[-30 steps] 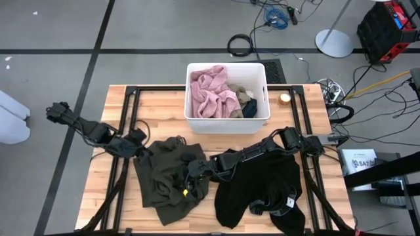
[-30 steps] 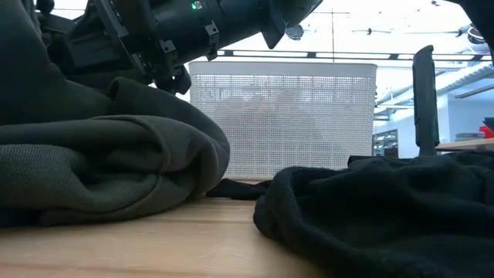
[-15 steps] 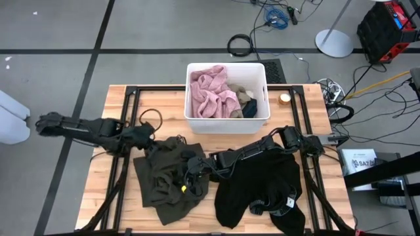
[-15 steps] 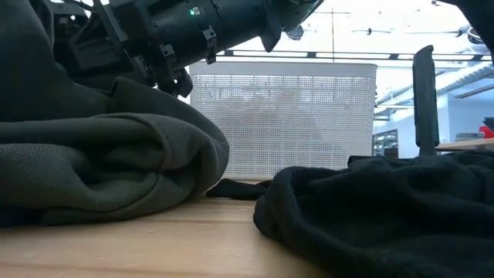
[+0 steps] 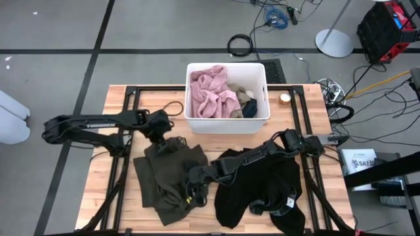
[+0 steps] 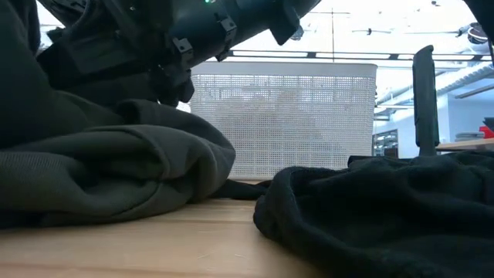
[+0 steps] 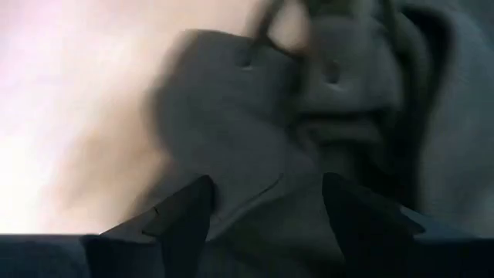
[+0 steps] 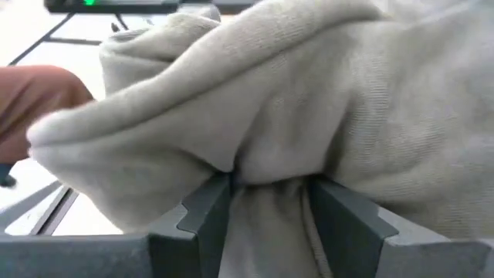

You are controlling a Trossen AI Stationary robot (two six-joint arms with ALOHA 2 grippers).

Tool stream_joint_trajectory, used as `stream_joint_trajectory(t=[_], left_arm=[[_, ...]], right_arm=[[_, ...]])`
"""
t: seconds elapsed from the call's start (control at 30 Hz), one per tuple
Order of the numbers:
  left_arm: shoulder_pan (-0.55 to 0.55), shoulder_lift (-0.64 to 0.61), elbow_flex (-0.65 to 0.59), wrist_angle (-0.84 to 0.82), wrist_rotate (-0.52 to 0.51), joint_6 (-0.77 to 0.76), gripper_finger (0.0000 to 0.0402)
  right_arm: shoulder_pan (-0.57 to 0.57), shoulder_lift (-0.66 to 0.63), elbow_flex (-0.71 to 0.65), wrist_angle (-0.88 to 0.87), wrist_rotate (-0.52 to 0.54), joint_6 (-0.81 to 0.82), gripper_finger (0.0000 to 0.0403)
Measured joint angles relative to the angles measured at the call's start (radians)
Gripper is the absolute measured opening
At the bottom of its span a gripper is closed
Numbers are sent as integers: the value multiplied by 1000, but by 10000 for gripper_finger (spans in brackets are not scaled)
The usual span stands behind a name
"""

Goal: Sort clothes
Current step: Fold the gray jacket

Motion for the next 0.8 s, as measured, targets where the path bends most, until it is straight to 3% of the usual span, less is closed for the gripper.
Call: stream_joint_trajectory(t=[0.23,0.43,0.57,0.7,0.8], left_arm=[[-5,80,0,159,117,38,254],[-6,131,-14,170,240,58,254],[-32,186,-44,168,254,82,252],[-57,246,-50,172,251,135,220],[-61,279,-51,167,249,161,160]], right_arm=[[12,0,0,-38,5,24,167],[3,0,0,-80,86,74,167],[-3,0,0,-82,97,89,167],[2,-5,0,-71,143,86,167],[0,-19,0,-76,153,83,167]])
